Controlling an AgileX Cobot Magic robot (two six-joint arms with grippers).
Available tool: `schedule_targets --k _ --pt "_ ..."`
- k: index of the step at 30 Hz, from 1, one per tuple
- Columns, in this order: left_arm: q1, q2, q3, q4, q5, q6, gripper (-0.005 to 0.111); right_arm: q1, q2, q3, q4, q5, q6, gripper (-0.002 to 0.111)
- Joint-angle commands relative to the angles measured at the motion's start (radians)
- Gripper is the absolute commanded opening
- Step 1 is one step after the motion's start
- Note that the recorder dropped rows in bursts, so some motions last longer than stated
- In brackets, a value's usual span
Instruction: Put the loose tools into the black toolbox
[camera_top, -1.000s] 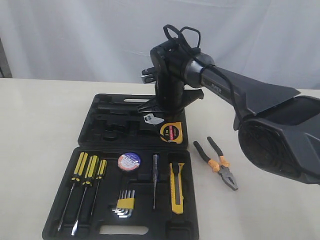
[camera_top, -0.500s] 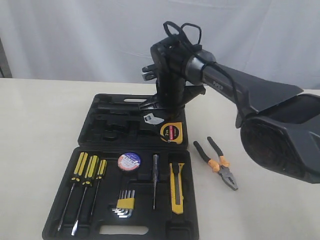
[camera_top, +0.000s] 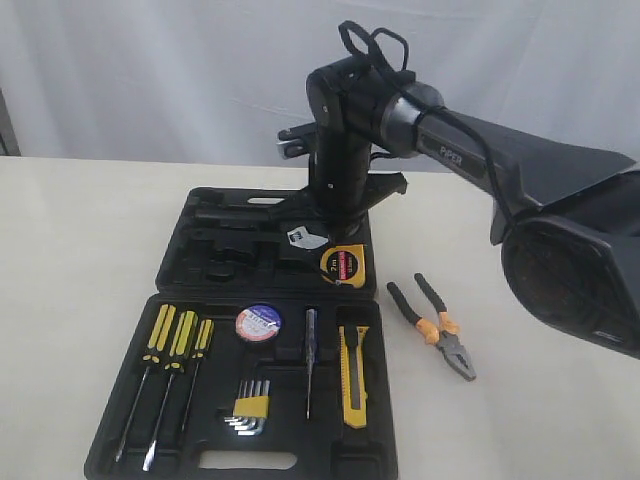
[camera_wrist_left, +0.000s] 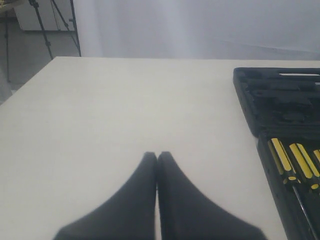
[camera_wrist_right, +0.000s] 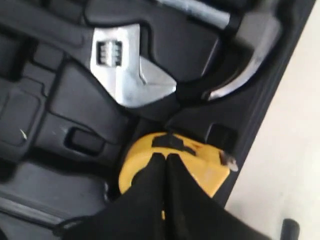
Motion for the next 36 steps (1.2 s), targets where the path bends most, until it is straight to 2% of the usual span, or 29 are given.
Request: schedule_targets --k 1,15,30,36 --pt "-0.005 -0.001 0.003 -0.01 -0.01 -0.002 0.0 -0.003 -0.005 0.027 -0.019 0.005 -0.014 -0.001" --pt "-0.005 -0.001 0.003 -0.01 -0.01 -0.002 0.0 -0.003 -0.011 0.043 -0.077 0.005 -0.023 -0.001" --pt "-0.005 -0.001 0.003 -0.01 -0.01 -0.002 0.0 -0.003 0.064 0.042 -0.049 0.005 -0.051 -0.001" --pt "-0.005 -0.001 0.003 -0.01 -0.01 -0.002 0.0 -0.003 -0.009 0.039 -0.076 0.005 -0.063 -0.001"
